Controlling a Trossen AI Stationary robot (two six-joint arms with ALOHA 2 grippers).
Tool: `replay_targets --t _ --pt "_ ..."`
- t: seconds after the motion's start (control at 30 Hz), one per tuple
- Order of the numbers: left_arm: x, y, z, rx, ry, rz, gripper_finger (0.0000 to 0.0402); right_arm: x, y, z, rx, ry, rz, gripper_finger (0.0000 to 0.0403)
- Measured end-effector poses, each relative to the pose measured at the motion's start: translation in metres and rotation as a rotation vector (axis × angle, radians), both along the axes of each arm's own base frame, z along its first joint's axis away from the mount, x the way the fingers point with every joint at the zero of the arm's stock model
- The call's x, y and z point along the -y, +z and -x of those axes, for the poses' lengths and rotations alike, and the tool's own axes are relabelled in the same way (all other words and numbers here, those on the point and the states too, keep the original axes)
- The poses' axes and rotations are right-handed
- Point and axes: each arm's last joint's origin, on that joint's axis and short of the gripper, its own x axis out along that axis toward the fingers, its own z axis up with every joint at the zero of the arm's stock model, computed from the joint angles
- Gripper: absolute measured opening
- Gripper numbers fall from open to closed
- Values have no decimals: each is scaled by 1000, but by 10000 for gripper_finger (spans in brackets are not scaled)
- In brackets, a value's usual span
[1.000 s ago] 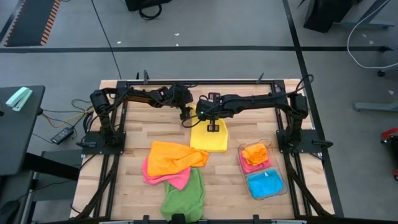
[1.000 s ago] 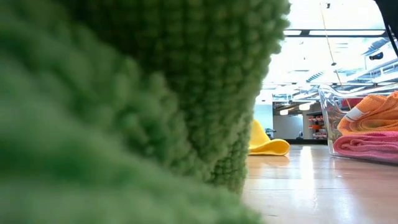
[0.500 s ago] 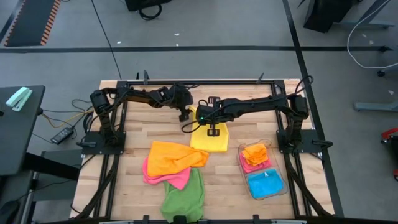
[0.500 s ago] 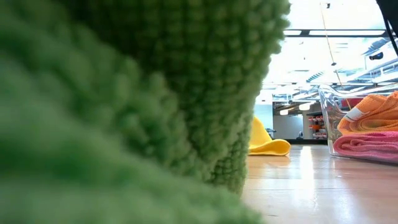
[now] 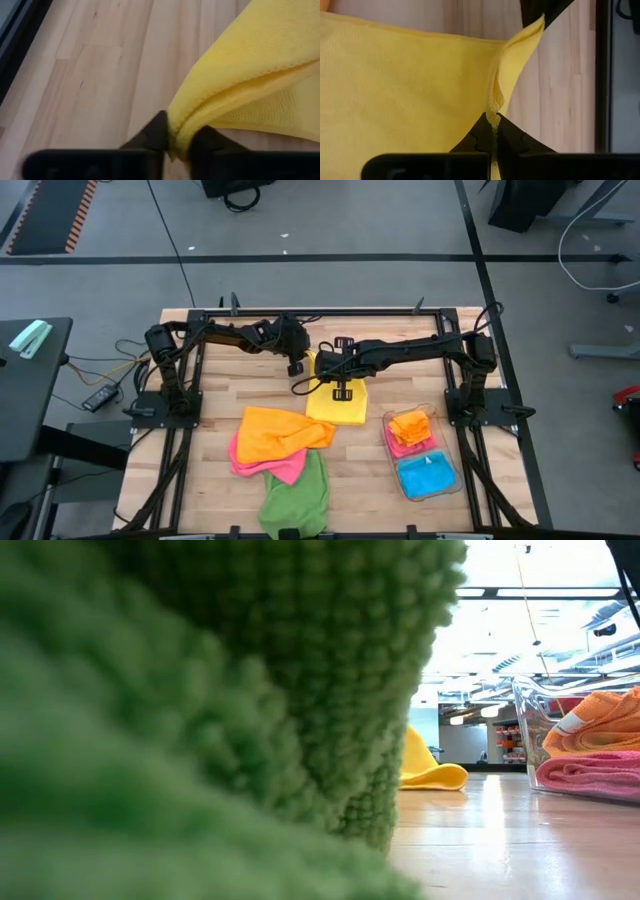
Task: Fold microfiber towels
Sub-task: Fold the yellow towel
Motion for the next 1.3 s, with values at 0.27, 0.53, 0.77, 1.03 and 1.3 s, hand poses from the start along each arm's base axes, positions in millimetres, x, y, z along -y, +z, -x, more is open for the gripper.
replay_targets --t 0.27,0.53,0.77,1.03,1.3 --pt "17 13 -1 -10 -70 2 13 0 0 1 -2 -7 -6 13" --pt "18 54 16 27 -41 -45 18 17 25 13 43 -81 80 13" --pt "14 101 27 114 -34 -183 10 51 60 32 142 -113 139 13" --pt "-25 165 36 135 87 -332 8 118 85 38 232 -36 392 13" --pt "-26 192 40 130 101 -350 9 137 107 53 350 -54 414 13"
